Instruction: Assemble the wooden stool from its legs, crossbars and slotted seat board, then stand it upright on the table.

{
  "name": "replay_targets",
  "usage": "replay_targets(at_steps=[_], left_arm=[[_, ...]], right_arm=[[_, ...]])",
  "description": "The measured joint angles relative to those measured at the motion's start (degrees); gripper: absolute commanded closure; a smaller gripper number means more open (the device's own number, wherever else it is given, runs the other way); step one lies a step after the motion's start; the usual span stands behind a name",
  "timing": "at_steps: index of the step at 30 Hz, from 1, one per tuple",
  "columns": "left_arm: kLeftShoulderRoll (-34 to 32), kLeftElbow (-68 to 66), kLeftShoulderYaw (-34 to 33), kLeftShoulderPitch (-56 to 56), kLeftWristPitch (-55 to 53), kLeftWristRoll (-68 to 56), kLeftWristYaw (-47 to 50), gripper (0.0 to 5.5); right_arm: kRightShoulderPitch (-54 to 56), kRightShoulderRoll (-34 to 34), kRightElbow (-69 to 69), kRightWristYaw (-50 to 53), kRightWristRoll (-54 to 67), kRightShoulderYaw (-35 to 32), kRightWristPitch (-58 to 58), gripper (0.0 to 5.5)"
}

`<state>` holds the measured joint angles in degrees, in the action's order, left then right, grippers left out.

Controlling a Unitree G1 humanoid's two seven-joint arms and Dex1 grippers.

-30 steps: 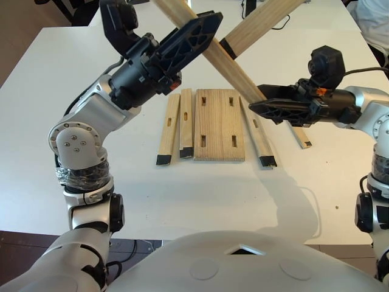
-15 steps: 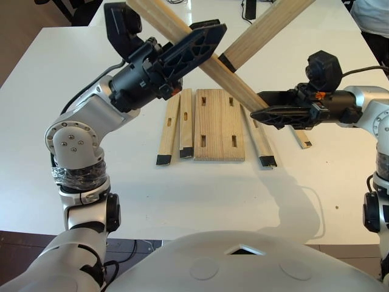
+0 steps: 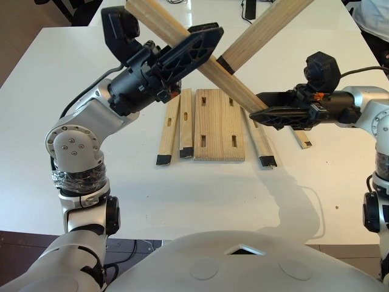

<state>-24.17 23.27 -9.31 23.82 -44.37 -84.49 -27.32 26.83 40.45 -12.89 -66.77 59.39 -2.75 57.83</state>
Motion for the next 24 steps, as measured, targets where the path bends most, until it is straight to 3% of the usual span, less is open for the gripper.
replay_targets(at_steps=[1,8,24], left_arm=[[0.0,0.0,-0.1,-0.1,0.3,0.3,-0.2,3.46],[0.1,-1.0,-0.3,-0.1,0.6,2.8,0.0,3.46],[-2.9,-7.4,-2.5,1.7,1.4,10.9,-6.4,3.46]], right_arm=[[0.0,-0.4,0.0,-0.1,-0.8,0.2,-1.3,3.08],[-1.4,-1.3,-1.0,-0.3,-4.2,0.5,-6.1,2.07],[-4.9,-0.4,-1.4,1.0,-8.2,0.5,-8.9,2.05]])
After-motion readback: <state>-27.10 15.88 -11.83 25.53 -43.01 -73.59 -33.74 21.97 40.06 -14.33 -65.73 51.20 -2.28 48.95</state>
